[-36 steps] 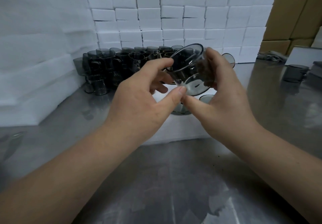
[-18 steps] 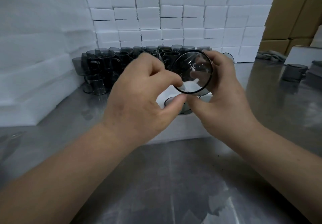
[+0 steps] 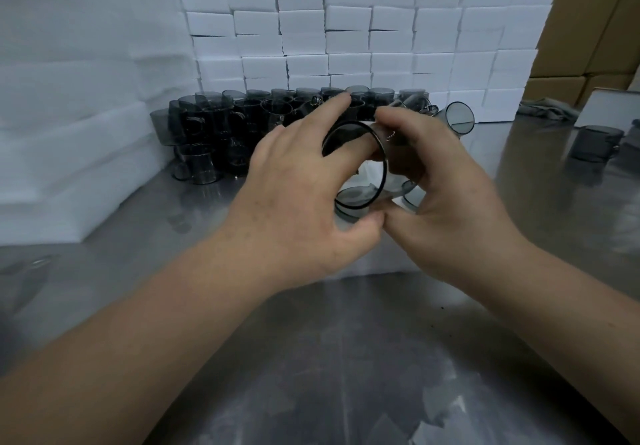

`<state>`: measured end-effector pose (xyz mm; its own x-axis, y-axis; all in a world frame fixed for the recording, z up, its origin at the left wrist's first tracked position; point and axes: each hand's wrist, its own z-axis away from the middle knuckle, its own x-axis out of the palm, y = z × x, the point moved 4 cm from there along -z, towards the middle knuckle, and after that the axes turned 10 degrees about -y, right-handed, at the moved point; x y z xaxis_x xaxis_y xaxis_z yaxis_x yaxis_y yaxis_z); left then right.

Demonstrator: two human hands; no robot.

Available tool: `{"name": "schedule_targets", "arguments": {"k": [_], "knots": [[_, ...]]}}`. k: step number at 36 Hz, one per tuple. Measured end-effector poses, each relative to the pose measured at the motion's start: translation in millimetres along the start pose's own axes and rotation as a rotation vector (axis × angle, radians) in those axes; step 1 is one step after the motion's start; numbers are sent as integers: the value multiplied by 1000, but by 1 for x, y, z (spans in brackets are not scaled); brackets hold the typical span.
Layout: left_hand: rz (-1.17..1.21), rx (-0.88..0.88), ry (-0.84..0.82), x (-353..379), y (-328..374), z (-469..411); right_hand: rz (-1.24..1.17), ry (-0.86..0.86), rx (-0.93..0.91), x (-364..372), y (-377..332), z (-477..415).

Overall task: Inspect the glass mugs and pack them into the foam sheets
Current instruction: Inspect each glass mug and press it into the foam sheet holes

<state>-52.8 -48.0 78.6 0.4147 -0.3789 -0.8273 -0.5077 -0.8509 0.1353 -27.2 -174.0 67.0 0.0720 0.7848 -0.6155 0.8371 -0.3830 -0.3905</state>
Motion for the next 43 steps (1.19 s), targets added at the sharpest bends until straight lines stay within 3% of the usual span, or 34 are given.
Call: {"name": "schedule_targets", "arguments": {"k": [5,11,23,29,33,38,43], "knots": [[33,40,21,0,-2,0,-52,3,38,1,-1,0],[261,68,162,-9,-1,4,-91,43,71,-4,2,-1],[-35,29,-10,1,-7,-2,-50,19,48,0,2,0],[409,117,201,-10,-5,5,-51,62,93,-7,6,-1],[361,119,322,-16,-9,7,-67,83,120,-9,8,-1],[321,97,214,-13,-5,6,-92,48,92,-5,5,1],[51,110,3,-2,-2,1,-63,33,20,-4,2,1]]}}
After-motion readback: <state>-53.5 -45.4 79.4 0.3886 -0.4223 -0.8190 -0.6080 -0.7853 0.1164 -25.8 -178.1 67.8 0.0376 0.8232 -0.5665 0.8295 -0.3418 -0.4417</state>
